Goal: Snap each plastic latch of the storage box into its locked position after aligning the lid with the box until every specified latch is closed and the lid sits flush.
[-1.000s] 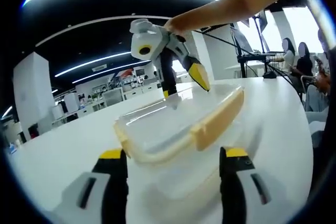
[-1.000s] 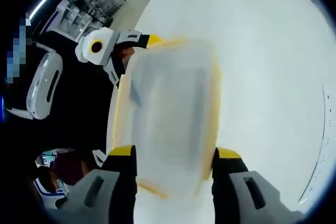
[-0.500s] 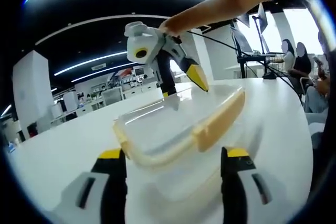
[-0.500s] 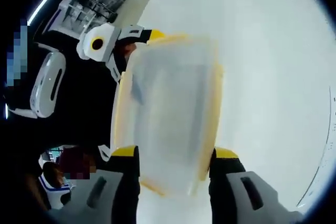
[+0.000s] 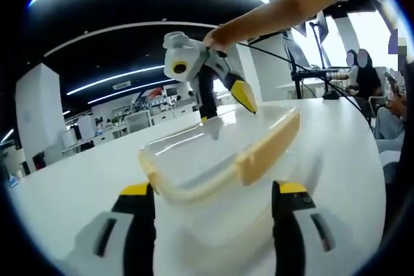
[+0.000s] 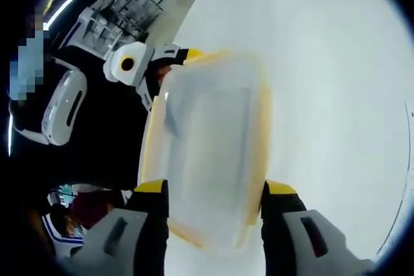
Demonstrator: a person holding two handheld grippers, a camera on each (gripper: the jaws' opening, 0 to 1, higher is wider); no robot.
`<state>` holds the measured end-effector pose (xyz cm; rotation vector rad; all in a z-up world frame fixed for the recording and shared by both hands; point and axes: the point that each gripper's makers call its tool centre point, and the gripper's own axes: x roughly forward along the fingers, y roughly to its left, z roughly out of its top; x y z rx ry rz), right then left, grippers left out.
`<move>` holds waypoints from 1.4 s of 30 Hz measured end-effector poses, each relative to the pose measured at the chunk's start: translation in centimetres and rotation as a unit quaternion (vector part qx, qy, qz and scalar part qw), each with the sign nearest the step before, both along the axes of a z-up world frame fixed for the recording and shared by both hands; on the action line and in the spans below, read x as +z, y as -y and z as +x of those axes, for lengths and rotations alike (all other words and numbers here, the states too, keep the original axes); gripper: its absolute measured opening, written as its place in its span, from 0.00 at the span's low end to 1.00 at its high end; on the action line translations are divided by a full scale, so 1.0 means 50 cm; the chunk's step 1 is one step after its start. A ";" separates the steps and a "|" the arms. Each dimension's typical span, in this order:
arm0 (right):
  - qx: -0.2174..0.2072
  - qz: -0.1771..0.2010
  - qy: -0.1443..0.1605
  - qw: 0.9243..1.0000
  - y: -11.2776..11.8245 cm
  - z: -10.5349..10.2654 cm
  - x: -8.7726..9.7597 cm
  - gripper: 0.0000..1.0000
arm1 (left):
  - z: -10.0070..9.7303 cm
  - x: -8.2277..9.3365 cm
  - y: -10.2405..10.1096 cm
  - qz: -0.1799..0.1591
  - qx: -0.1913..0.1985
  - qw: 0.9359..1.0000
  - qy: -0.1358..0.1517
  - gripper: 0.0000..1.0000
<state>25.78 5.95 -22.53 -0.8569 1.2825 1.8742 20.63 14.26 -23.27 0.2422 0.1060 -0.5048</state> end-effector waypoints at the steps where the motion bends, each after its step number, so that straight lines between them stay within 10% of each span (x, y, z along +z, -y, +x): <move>1: 0.000 0.003 -0.001 1.000 0.000 0.000 0.000 0.56 | 0.001 0.000 0.000 0.000 -0.001 1.000 -0.001 0.73; 15: -0.015 0.066 -0.007 0.998 -0.006 0.001 -0.013 0.68 | 0.002 0.006 -0.003 -0.039 0.001 0.999 -0.001 0.70; 26: -0.090 0.122 0.041 0.988 -0.016 0.032 -0.021 0.97 | -0.008 0.007 0.016 -0.128 -0.035 0.991 -0.035 0.81; 34: -0.125 0.181 0.076 0.973 -0.031 0.055 0.007 1.00 | -0.003 0.019 -0.004 -0.141 -0.020 0.989 -0.028 0.89; 42: -0.167 0.257 0.144 0.941 -0.043 0.081 0.051 1.00 | -0.008 0.035 -0.025 -0.175 -0.008 0.984 -0.032 0.95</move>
